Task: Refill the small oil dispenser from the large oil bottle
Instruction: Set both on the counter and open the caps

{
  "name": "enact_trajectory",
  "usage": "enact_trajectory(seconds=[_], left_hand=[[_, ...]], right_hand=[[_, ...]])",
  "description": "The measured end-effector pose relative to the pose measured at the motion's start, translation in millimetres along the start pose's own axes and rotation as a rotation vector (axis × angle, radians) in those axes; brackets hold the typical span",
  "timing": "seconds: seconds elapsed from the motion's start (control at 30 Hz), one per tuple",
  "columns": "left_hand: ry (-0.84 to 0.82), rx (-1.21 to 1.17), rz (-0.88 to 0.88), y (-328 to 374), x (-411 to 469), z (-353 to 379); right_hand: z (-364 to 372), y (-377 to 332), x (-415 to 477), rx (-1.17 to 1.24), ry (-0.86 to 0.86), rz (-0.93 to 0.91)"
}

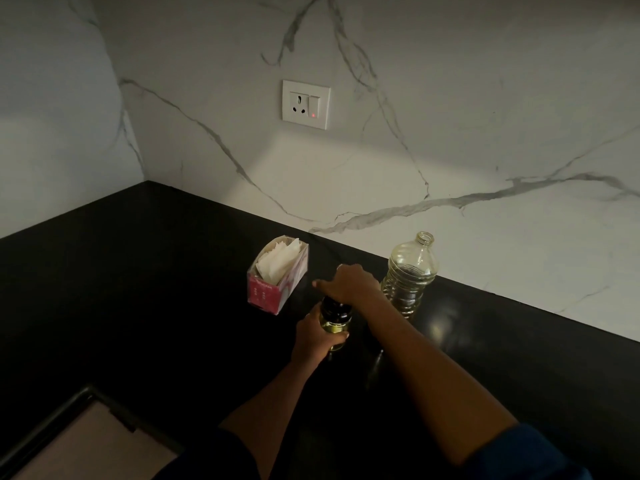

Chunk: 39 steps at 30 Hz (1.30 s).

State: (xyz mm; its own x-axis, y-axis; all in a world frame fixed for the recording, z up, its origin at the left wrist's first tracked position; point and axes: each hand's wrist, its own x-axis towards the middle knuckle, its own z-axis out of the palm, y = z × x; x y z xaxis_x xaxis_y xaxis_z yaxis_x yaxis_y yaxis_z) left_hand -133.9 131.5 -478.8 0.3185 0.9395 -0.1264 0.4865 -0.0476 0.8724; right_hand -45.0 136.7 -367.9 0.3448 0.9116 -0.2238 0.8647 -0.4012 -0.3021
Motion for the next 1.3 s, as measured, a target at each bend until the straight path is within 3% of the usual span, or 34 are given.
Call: enact_trajectory(seconds=[0.13,0.37,0.47,0.57,0.67,0.97,1.3], left_hand=[[0.000,0.027,0.000,0,-2,0],[0.010,0.016,-0.048,-3,-4,-2],[0.021,-0.003,-0.066,-4,-4,-4],[0.023,0.021,-0.066,-5,-6,-6],[0.045,0.029,-0.063,-5,-8,-9],[0.038,-0.017,-0.060,-8,-12,-19],[0.050,-0.005,-0.103,-15,-13,-30]], right_hand=[[14,-1,-2,-0.161,-0.040,0.031],[0,-9,6,-0.196,-0.301,-0.196],[3,-7,8,-0.048,-0.157,-0.229],[10,-9,5,-0.042,-0.043,-0.059],[16,-11,3,-0.160,-0.060,-0.002],[4,-17,7,-0.001,-0.177,-0.116],[5,5,35,0.079,-0.019,-0.014]])
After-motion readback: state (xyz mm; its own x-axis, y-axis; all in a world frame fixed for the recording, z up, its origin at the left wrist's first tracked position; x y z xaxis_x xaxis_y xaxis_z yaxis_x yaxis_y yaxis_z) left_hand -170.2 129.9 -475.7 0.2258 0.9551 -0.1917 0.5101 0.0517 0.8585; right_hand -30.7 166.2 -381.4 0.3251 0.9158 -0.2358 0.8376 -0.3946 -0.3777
